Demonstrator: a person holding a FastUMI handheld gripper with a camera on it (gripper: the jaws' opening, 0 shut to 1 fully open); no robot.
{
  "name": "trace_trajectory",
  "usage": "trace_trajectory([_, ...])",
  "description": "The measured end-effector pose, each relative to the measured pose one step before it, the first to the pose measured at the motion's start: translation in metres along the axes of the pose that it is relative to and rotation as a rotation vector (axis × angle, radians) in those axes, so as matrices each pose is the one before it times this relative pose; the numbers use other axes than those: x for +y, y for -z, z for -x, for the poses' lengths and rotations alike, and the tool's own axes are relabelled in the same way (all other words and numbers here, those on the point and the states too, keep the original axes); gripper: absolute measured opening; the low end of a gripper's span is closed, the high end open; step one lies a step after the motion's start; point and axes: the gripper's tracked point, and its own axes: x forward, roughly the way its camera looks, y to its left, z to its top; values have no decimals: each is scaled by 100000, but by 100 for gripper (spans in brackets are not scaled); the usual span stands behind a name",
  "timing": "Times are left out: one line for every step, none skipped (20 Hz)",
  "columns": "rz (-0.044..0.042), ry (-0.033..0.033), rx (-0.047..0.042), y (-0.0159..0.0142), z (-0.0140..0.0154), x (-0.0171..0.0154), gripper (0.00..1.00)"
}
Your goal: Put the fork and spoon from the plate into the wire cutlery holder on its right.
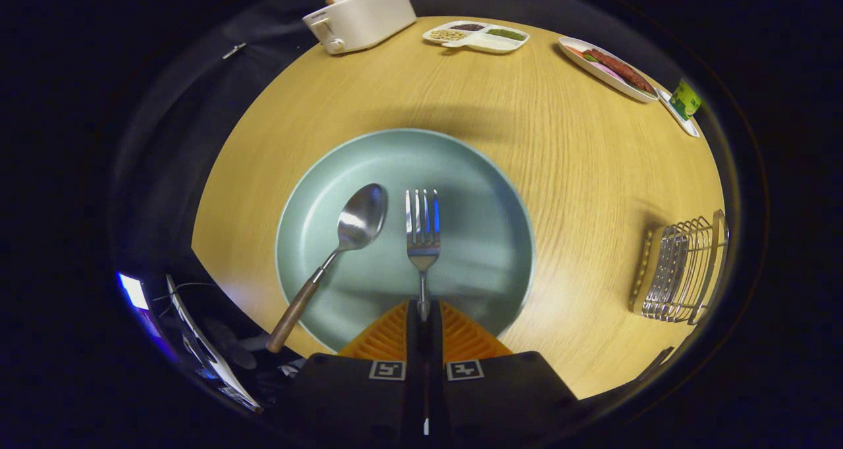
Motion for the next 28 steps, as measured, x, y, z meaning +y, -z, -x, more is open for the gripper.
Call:
trace_trajectory([-875,-695,-391,-216,455,-167,8])
trace_trajectory([-690,-878,-556,-124,646,-97,8])
trace_trajectory([-203,-847,-511,-93,680,-88,8])
trace_trajectory([308,-1251,-114,14,797,3,8])
trace_trajectory([133,-1264,-694,-143,762,12,8])
trace_trajectory([232,-1250,-471,-51,919,-43,8])
trace_trajectory([276,-1540,-200,6,956,-100,8])
trace_trajectory([337,-1299,-354,-27,1345,-285,8])
trace_trajectory([432,-753,102,-14,816,-279,8])
trace_trajectory([703,-426,-72,-23,1069,-505,8])
trace_trajectory([1040,242,-118,-98,1160,-839,8])
trace_trajectory([1041,663,-112,-33,1026,-1083,8])
trace_trajectory([778,908,-624,-47,948,-1256,8])
trace_trajectory([1371,1550,908,269,589,-1495,8])
trace_trajectory([1144,2290,1565,455,622,-1756,8])
trace_trajectory([154,1914,1119,380,609,-1671,8])
trace_trajectory([-721,952,1353,305,515,-1497,8])
trace_trajectory([-920,526,1394,372,481,-1290,8])
trace_trajectory([-1317,1017,630,286,463,-1392,8])
trace_trajectory([-649,951,1321,323,358,-1329,8])
trace_trajectory([-8,1075,1243,340,384,-1196,8])
trace_trajectory([-84,974,919,186,237,-1008,8])
trace_trajectory([62,234,1587,193,115,-777,8])
trace_trajectory([-88,-57,1969,240,17,-657,8])
trace_trajectory([-187,-148,2215,185,36,-558,8])
trace_trajectory([-536,256,1929,-18,-148,-557,8])
trace_trajectory([-510,-296,2007,-42,-111,-359,8])
trace_trajectory([-315,-725,2105,34,-195,-131,8])
